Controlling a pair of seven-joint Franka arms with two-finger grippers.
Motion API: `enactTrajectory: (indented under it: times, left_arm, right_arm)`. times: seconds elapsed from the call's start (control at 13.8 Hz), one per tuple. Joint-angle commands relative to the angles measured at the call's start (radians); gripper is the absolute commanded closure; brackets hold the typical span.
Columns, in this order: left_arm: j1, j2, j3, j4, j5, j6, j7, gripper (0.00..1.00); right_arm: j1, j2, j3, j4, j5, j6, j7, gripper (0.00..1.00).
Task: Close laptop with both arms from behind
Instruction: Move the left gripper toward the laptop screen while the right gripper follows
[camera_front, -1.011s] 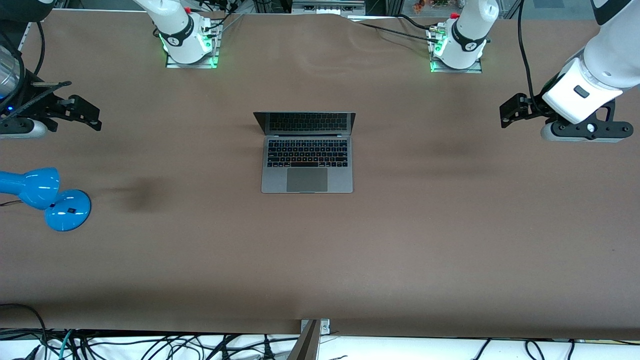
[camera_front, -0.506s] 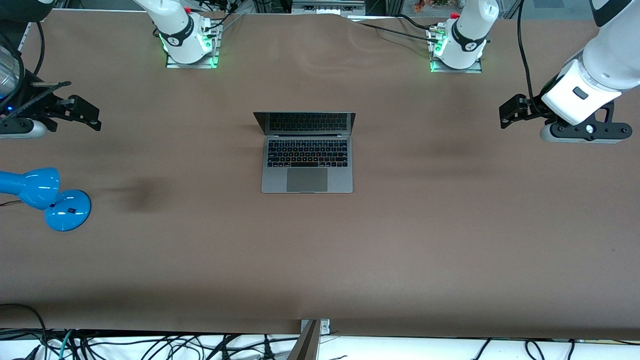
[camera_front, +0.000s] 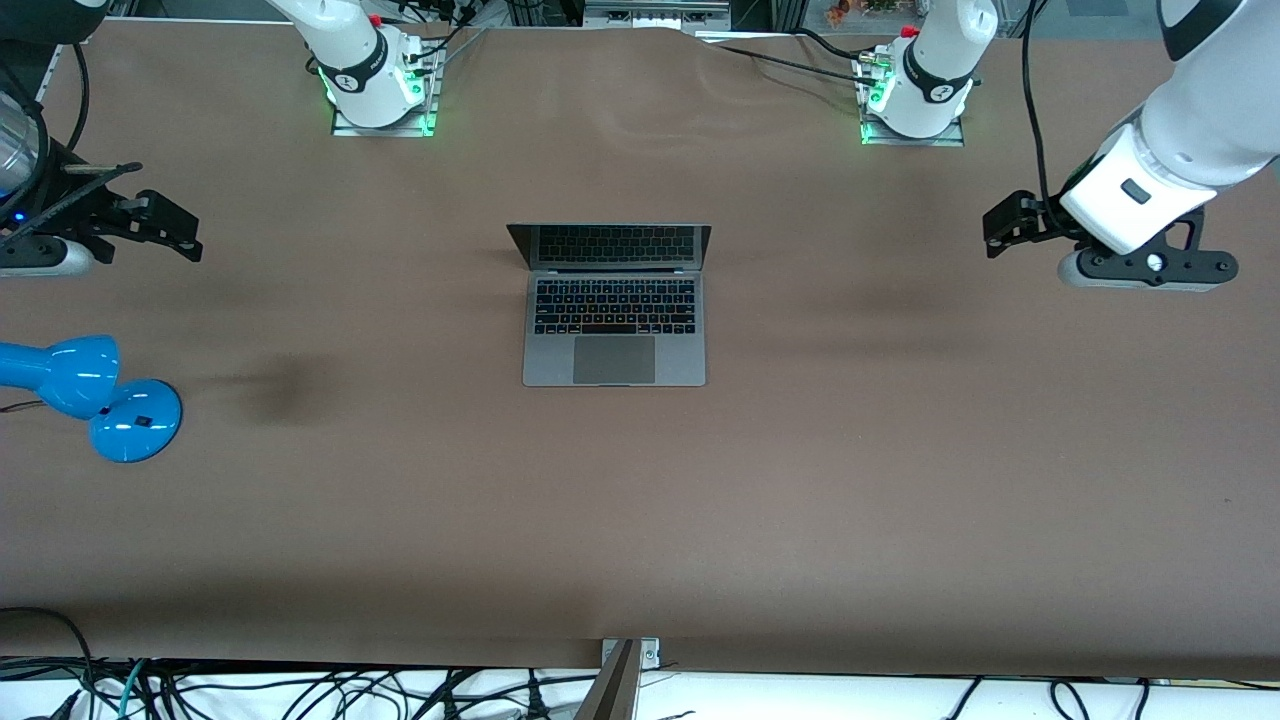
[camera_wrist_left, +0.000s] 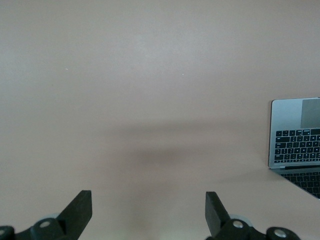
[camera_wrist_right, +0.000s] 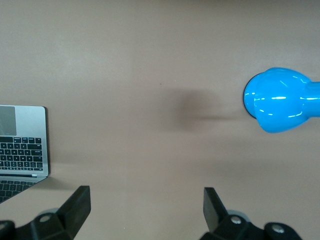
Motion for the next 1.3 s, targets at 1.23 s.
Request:
enactTrajectory:
  times: [1.23]
  left_arm:
    - [-0.012,0.133,-0.394,0.018,-0.039,-0.012,-0.615,0.0]
  right_arm:
    - [0.08,0.034,0.007,-0.004,-0.002,-0.069,-0.014,0.0]
